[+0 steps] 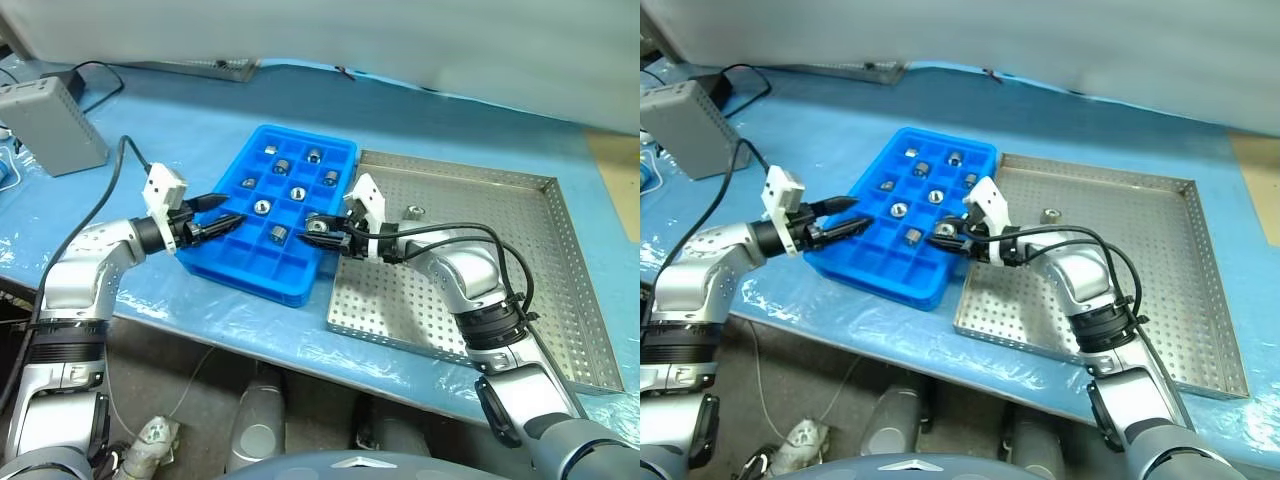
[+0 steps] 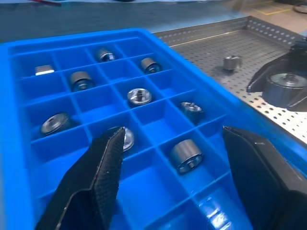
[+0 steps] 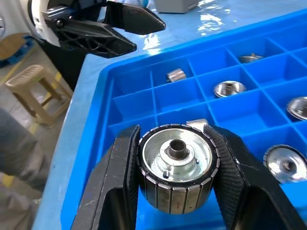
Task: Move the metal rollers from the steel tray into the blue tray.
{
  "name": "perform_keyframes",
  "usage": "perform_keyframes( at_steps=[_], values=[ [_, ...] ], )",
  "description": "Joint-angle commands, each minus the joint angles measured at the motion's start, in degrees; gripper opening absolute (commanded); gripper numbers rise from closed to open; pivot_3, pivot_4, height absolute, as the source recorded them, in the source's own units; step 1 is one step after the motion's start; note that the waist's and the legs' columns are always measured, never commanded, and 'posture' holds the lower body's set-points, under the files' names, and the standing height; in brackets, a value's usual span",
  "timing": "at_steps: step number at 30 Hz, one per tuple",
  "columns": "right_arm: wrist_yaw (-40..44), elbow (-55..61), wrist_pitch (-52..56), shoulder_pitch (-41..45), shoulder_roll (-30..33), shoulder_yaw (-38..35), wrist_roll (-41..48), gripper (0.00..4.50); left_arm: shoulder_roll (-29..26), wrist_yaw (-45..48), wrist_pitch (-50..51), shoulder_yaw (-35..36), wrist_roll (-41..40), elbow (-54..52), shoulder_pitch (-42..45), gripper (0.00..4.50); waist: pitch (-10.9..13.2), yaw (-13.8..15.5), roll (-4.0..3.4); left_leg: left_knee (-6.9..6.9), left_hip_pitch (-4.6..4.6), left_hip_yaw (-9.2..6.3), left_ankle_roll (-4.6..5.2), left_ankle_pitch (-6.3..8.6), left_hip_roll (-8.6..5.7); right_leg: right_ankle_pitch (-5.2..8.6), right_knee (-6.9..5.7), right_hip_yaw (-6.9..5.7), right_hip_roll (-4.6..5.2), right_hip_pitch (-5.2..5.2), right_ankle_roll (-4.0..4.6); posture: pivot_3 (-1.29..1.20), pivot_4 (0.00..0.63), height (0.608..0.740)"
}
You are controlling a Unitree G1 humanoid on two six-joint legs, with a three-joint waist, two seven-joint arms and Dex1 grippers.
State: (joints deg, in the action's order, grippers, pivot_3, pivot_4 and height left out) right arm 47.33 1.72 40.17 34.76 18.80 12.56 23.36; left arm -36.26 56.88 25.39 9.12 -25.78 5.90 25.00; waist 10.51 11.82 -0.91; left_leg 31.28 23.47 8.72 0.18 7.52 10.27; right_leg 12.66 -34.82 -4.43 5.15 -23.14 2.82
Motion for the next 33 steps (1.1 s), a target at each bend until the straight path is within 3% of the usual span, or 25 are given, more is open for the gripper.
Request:
perform_keyframes(
  at_steps=[1,9,17,25,33],
  values=[
    [1.8,1.8,5.1,-0.7,-2.6,0.0,5.2,1.66,-0.7,-0.6,-0.6,1.3,-0.7,-2.3,-0.6,3.41,0.0,0.3,0.0,-0.01,0.0,-0.01,-0.01,0.0,0.0,0.0,0.0,0.0,0.0,0.0,0.0,0.42,0.15,0.74],
    [-0.6,-1.9,6.8,-1.4,-7.1,-0.7,5.6,1.66,0.0,-1.6,0.6,0.5,-1.3,-4.9,-1.8,3.41,0.0,1.2,0.01,-0.06,-0.03,-0.06,-0.13,-0.08,0.0,0.0,-0.1,0.01,0.0,-0.04,-0.01,0.42,0.15,0.74],
    [-0.7,-4.1,1.4,-2.5,-5.7,1.2,0.7,1.66,0.2,-1.8,0.7,0.0,-1.4,-4.8,-1.6,3.41,0.0,1.8,0.02,-0.29,-0.04,-0.07,-0.45,-0.26,-0.02,0.01,-0.12,0.03,-0.02,-0.14,-0.02,0.42,0.15,0.74],
    [-0.8,-4.6,3.7,-2.4,-6.6,-0.4,2.3,4.37,1.0,-1.6,-0.3,-0.7,-0.8,-2.6,-0.4,3.41,0.0,1.9,0.04,-0.29,-0.1,-0.08,-0.43,-0.25,-0.02,0.01,-0.15,0.03,-0.02,-0.11,-0.02,0.4,0.15,0.74],
    [-2.6,-4.7,-1.0,-1.6,-3.4,-2.5,-1.1,4.37,2.3,-0.8,-1.3,-2.2,-0.7,-1.6,1.0,3.41,0.0,2.1,0.05,-0.29,-0.17,-0.08,-0.46,-0.27,-0.02,0.11,-0.2,0.05,-0.01,-0.05,-0.21,0.37,0.15,0.74]
  ],
)
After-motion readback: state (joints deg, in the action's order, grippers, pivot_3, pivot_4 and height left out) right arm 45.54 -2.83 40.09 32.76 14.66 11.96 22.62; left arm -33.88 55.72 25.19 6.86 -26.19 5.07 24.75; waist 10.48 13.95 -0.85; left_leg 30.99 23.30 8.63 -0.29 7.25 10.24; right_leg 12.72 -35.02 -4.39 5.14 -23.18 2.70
